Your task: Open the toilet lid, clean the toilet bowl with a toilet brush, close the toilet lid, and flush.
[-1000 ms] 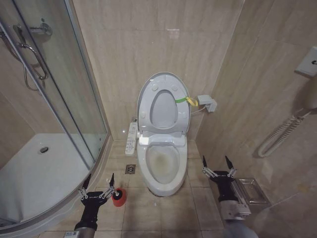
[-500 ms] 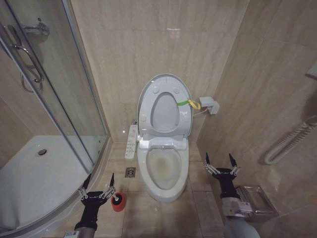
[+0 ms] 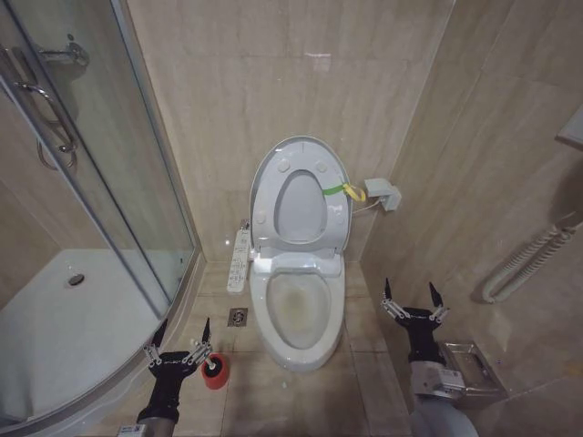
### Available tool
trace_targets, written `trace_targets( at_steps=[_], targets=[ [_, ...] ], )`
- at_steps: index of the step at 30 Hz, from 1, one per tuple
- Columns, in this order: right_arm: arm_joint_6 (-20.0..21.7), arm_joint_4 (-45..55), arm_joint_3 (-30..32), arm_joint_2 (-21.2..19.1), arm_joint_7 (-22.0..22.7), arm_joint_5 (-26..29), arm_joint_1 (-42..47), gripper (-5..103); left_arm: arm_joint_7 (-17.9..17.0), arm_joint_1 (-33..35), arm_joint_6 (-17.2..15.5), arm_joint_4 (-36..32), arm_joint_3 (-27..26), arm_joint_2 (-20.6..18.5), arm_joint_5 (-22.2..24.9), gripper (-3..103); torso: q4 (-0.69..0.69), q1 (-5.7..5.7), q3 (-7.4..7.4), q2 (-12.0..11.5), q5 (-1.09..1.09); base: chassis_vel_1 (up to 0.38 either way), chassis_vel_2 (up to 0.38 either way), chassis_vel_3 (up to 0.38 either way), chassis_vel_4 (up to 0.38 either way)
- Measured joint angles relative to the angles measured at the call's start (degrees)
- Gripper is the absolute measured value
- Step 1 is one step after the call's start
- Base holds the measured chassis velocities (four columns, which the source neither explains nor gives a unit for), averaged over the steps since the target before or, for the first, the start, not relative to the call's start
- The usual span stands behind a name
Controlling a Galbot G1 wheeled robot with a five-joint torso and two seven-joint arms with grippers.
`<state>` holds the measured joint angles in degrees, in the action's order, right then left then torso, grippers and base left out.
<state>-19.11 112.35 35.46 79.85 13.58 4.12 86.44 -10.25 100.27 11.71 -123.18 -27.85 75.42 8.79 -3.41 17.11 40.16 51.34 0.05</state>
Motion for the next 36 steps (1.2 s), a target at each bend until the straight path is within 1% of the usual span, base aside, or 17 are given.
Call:
trace_targets(
  at_steps=[5,8,16,24,27,31,36],
  targets=[
    [-0.53,0.02,0.25,0.1,1.1,-0.48,-0.24,100,0.0,0.0,0.0,0.0,0.0,0.0,0.0,94,0.0,0.01,0.0,0.0,0.0,-0.061,-0.012,0.023,-0.004],
    [-0.61,0.2,0.32,0.06,1.1,-0.74,-0.02,100,0.0,0.0,0.0,0.0,0.0,0.0,0.0,94,0.0,0.0,0.0,0.0,-0.02,0.0,0.0,0.0,0.0],
    [0.7,1.47,0.41,0.32,0.94,-0.86,1.15,100,0.0,0.0,0.0,0.0,0.0,0.0,0.0,94,0.0,-0.02,-0.01,0.0,-0.02,0.0,0.0,0.0,0.0],
    [-0.24,1.51,0.37,0.29,0.66,-0.82,1.61,100,0.0,0.0,0.0,0.0,0.0,0.0,0.0,94,0.0,-0.03,-0.01,0.01,-0.01,-0.056,0.059,0.049,-0.062],
    [-0.77,1.51,0.42,0.33,2.16,-1.56,1.52,100,0.0,0.0,0.0,0.0,0.0,0.0,0.0,94,0.0,0.01,0.0,0.0,-0.01,-0.136,0.151,0.123,-0.126],
    [-1.39,1.49,0.95,0.25,2.67,-2.88,1.42,100,0.0,-0.01,0.0,0.0,-0.01,0.0,0.0,94,0.02,0.05,0.02,-0.02,-0.01,-0.102,0.124,0.079,-0.1],
    [-0.83,1.76,1.13,0.22,3.32,-3.3,1.6,100,0.0,0.0,0.0,0.0,0.0,0.0,0.0,94,-0.01,0.0,0.0,-0.01,0.0,-0.013,0.02,0.005,-0.009]
  ],
)
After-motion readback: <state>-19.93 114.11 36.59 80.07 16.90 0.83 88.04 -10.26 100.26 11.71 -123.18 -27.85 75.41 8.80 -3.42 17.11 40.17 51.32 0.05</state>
